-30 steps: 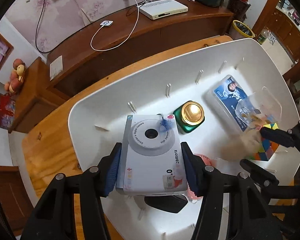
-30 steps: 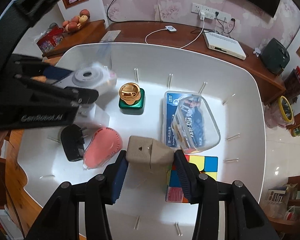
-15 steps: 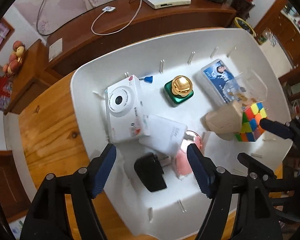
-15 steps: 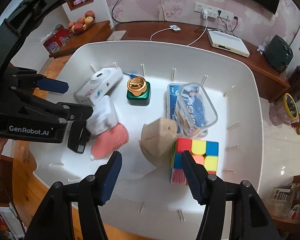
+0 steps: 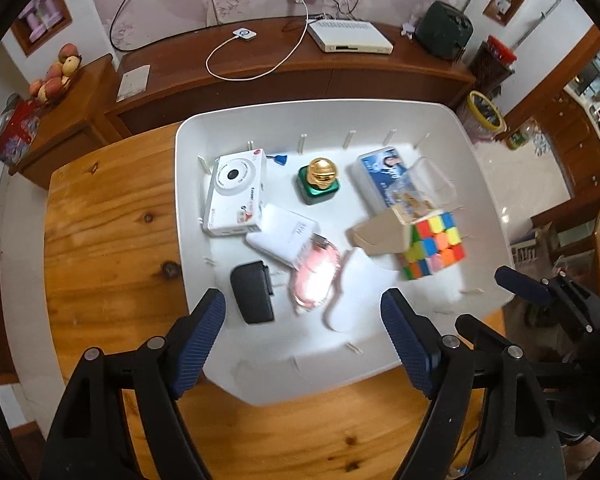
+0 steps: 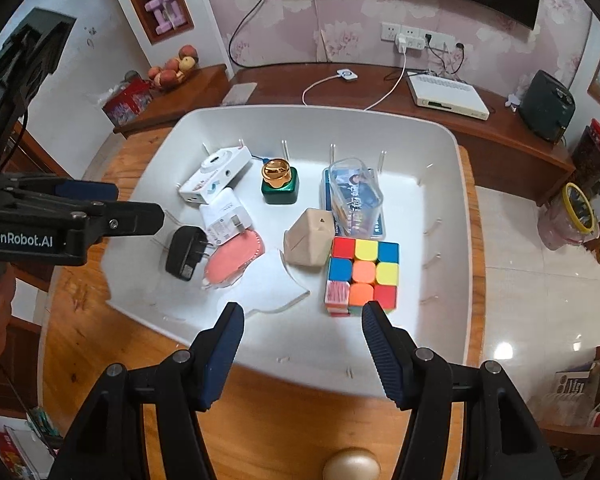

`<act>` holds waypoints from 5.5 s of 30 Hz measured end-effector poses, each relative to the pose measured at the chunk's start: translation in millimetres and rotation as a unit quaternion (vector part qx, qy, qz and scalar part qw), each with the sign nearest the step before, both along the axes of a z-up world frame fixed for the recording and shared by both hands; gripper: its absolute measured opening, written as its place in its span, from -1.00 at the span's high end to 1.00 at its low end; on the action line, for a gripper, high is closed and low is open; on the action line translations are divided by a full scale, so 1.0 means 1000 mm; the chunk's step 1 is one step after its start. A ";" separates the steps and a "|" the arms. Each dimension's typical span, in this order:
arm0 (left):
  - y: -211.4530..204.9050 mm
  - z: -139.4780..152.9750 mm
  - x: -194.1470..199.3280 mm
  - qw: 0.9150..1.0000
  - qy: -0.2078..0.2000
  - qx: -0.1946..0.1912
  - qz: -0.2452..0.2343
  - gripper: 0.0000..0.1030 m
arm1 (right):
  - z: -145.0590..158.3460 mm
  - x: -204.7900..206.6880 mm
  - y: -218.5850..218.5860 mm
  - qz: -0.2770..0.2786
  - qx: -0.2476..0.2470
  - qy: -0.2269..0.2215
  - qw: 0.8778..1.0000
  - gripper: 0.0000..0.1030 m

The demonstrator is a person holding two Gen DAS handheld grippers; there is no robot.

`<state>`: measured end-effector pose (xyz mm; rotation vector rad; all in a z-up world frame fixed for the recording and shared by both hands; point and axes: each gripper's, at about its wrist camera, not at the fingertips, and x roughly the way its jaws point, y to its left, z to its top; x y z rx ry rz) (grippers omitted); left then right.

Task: Organize rigid objects

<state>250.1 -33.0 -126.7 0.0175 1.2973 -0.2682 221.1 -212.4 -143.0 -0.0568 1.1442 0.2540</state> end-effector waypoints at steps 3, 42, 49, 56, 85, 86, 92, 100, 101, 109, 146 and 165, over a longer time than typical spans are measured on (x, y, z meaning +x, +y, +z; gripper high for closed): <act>-0.006 0.014 -0.016 1.000 -0.014 -0.005 0.002 -0.60 | 0.012 -0.010 -0.005 -0.001 0.006 -0.009 1.000 -0.21; -0.044 -0.044 -0.168 0.996 -0.027 0.046 0.075 -0.68 | -0.082 -0.134 -0.074 -0.029 -0.014 0.043 0.999 -0.44; -0.038 -0.051 -0.172 0.995 -0.018 0.049 0.080 -0.68 | -0.103 -0.128 -0.065 -0.021 -0.031 0.063 0.997 -0.44; -0.030 -0.054 -0.172 0.995 -0.012 0.048 0.089 -0.68 | -0.109 -0.125 -0.058 -0.016 -0.048 0.066 0.997 -0.44; -0.015 -0.006 -0.153 0.994 -0.043 0.043 0.093 -0.69 | -0.014 -0.116 -0.021 0.017 -0.018 0.024 0.999 -0.08; -0.012 -0.002 -0.152 0.993 -0.046 0.041 0.097 -0.69 | -0.005 -0.111 -0.020 0.016 -0.016 0.018 1.000 -0.08; 0.001 0.023 -0.141 0.993 -0.058 0.028 0.100 -0.69 | 0.048 -0.079 -0.015 0.026 -0.016 -0.035 0.999 -0.08; 0.022 0.051 -0.119 0.991 -0.070 -0.006 0.117 -0.69 | 0.100 -0.040 0.001 0.015 -0.001 -0.074 0.997 -0.08; 0.025 0.054 -0.115 0.990 -0.070 -0.010 0.121 -0.69 | 0.103 -0.036 0.004 0.013 0.001 -0.077 0.997 -0.08; 0.041 0.060 -0.087 0.987 -0.079 -0.016 0.135 -0.68 | 0.095 0.004 0.024 -0.025 -0.004 -0.070 0.997 -0.08; 0.051 0.084 -0.107 0.991 -0.098 -0.024 0.084 -0.69 | 0.102 -0.046 0.045 -0.100 -0.013 -0.078 0.992 -0.27; 0.040 0.123 -0.167 0.980 -0.165 0.006 0.114 -0.69 | 0.157 -0.135 0.049 -0.093 -0.002 -0.182 0.979 -0.37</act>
